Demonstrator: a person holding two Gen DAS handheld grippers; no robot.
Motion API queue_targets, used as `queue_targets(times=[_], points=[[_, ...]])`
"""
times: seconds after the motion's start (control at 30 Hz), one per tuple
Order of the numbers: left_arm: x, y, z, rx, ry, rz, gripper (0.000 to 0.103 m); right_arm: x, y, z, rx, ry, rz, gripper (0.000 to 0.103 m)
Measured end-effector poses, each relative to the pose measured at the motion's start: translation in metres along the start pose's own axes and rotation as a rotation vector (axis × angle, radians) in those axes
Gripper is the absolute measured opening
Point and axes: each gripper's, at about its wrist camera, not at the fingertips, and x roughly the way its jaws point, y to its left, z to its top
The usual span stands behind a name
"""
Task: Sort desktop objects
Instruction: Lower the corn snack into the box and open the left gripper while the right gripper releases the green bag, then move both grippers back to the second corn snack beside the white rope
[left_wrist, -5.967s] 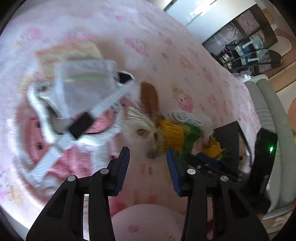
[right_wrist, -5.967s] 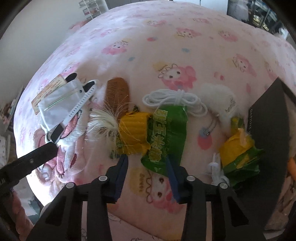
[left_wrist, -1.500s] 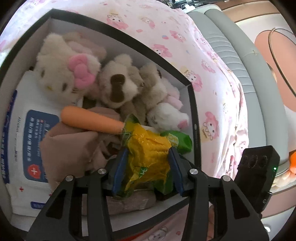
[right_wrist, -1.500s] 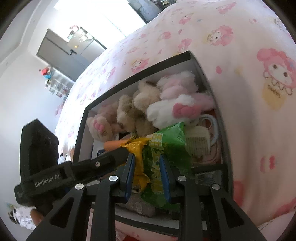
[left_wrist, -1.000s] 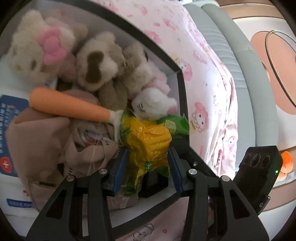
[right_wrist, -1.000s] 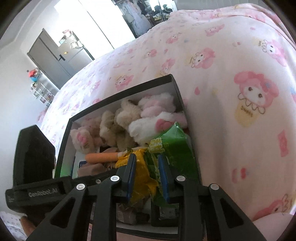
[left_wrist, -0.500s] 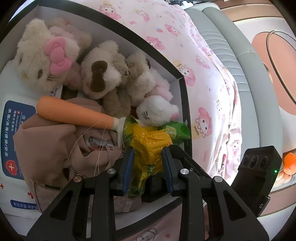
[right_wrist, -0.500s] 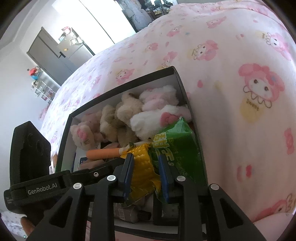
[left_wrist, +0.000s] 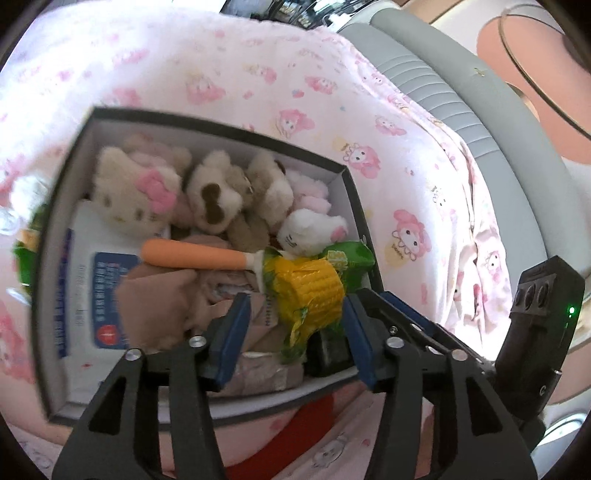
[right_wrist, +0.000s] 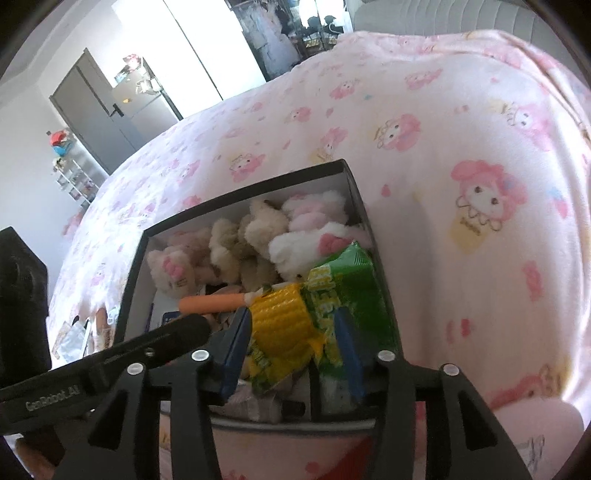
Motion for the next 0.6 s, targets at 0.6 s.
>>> queue_targets(times=[0.6], points=[[-0.104,0.048,-0.037,0.088,-0.101,0.114,0.06,-0.032,0.097,-0.052,-0.118,0.039,0.061,0.044]])
